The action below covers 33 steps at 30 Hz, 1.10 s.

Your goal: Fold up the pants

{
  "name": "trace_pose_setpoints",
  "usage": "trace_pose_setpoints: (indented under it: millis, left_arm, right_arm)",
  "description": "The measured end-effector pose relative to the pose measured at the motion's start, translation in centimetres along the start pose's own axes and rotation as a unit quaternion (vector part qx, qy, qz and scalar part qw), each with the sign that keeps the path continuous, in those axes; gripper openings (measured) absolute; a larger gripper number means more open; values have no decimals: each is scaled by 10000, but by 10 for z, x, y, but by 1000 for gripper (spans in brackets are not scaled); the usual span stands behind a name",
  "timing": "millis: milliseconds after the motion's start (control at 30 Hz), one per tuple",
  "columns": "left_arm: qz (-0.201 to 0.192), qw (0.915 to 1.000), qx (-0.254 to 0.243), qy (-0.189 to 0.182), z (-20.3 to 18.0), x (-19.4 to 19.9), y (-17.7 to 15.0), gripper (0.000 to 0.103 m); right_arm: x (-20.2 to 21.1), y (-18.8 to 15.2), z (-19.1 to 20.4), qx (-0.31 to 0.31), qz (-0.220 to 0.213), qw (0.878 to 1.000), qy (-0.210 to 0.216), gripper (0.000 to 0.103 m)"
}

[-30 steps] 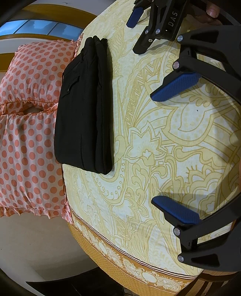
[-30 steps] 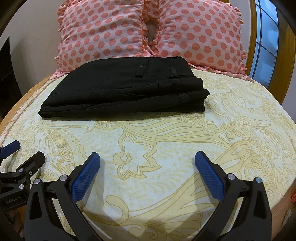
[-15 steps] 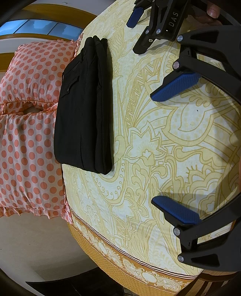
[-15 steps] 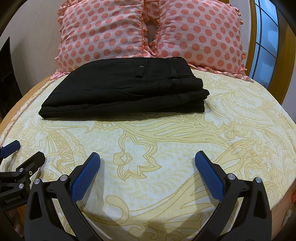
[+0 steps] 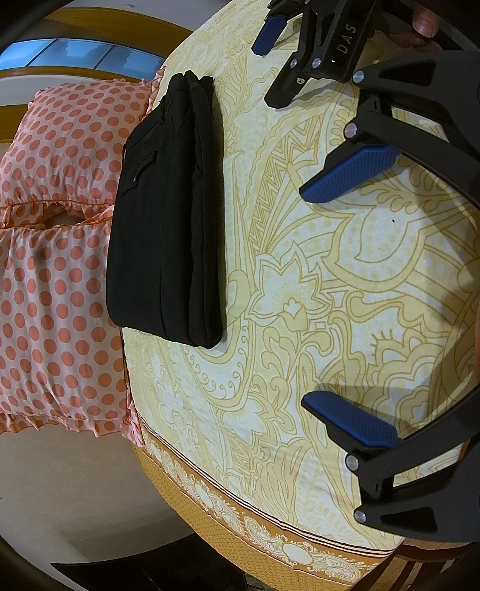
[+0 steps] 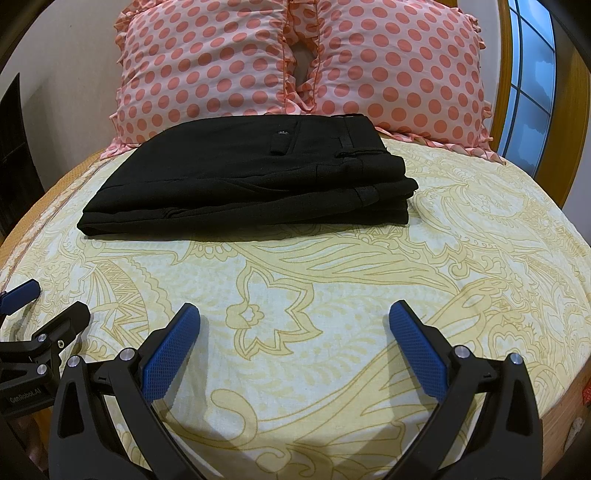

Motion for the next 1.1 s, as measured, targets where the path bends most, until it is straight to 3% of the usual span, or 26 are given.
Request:
trace_pose_setpoints:
  millis: [1100]
  left_arm:
    - [-7, 10000, -2, -10, -1, 0, 0, 101]
  right_arm:
    - [0, 0, 0, -10, -13, 10000, -14, 102]
Point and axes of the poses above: each gripper's, at about its wrist camera, not at the fingertips, and x roughly against the way its jaws point, z to its left, y to its top, the point moved 10 cm from there along -x, roughly the way its jaws point, and after that the axes turned 8 degrees about x, right-handed, at the moved point
